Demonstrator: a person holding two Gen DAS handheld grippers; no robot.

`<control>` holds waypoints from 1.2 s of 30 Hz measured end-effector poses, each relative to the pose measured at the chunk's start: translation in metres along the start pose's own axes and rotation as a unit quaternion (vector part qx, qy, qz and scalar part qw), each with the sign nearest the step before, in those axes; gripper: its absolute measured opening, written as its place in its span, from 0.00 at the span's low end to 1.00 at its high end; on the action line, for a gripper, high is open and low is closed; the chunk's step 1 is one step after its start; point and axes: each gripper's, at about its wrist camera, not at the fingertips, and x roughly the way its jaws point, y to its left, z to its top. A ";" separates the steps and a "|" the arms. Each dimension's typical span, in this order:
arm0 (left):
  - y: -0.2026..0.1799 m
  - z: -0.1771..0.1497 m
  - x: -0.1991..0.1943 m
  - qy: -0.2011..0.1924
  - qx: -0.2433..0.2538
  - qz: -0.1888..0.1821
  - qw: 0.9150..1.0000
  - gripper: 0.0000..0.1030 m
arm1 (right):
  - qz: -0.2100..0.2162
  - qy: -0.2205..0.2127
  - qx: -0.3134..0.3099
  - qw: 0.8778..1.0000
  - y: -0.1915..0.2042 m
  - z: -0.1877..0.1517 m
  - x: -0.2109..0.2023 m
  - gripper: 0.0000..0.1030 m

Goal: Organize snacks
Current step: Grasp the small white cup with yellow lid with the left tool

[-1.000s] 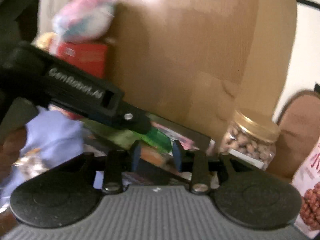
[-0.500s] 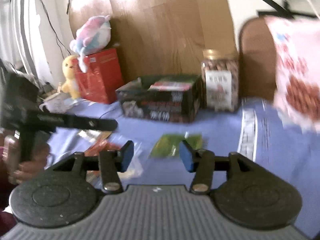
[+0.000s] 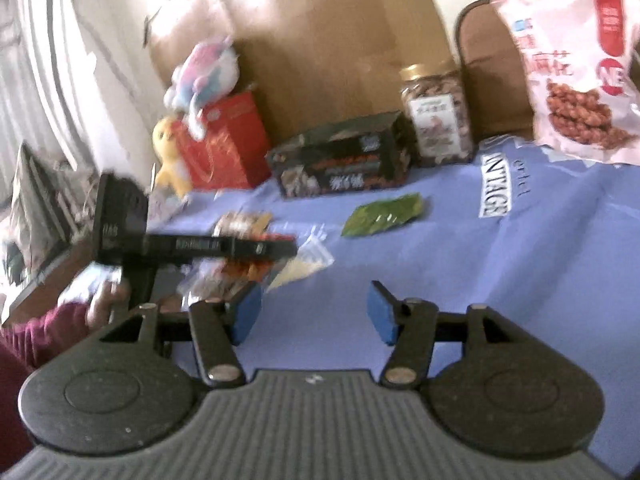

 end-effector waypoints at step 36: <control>0.019 -0.007 -0.026 0.094 -0.068 -0.160 0.980 0.51 | 0.186 0.125 0.035 0.974 0.022 -0.014 0.085 0.30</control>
